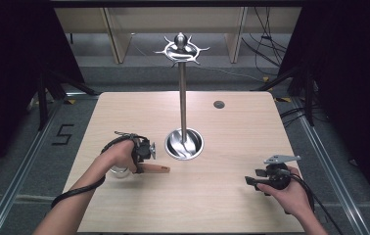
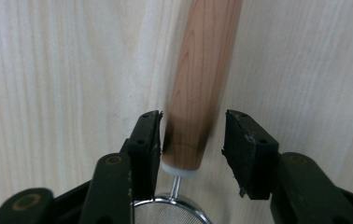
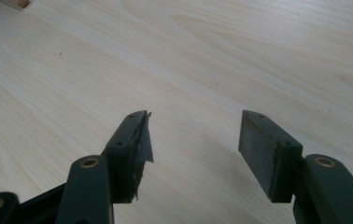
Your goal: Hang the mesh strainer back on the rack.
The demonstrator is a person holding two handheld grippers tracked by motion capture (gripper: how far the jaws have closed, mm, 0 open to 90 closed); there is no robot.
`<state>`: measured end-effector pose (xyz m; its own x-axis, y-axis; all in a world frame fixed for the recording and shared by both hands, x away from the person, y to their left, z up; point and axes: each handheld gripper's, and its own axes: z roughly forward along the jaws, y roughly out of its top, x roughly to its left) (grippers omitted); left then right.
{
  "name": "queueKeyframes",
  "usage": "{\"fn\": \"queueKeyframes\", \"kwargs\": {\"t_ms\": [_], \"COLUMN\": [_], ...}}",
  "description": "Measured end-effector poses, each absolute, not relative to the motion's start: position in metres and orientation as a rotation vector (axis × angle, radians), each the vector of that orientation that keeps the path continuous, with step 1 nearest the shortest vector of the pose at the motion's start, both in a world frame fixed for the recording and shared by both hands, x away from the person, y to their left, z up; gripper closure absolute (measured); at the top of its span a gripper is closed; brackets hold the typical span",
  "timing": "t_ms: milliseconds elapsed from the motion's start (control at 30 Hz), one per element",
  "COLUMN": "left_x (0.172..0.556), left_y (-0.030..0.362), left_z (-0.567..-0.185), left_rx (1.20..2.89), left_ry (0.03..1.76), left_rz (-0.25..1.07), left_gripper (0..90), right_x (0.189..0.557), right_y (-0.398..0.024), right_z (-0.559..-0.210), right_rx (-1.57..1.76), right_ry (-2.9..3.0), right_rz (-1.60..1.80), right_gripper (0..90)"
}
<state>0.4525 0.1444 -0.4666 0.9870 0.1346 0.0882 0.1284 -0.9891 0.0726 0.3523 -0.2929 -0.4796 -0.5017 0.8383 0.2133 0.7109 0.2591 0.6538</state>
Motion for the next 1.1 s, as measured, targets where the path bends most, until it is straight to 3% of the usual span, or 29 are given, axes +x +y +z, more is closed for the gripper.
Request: {"fn": "queueKeyframes", "kwargs": {"t_ms": [567,1100], "left_x": [0.452,0.442], "left_y": [0.138,0.147], "left_z": [-0.474,-0.457], "left_rx": [3.125,3.026], "left_ry": [0.212,0.334], "left_rz": [0.134,0.131], "left_gripper": [67.1,68.0], "right_x": [0.353,0.352], "right_y": [-0.294,-0.294], "right_z": [-0.480,-0.479], "right_rx": [1.455,1.467], "right_ry": [2.345,2.358], "right_rz": [1.074,1.050], "right_gripper": [43.3,43.3]}}
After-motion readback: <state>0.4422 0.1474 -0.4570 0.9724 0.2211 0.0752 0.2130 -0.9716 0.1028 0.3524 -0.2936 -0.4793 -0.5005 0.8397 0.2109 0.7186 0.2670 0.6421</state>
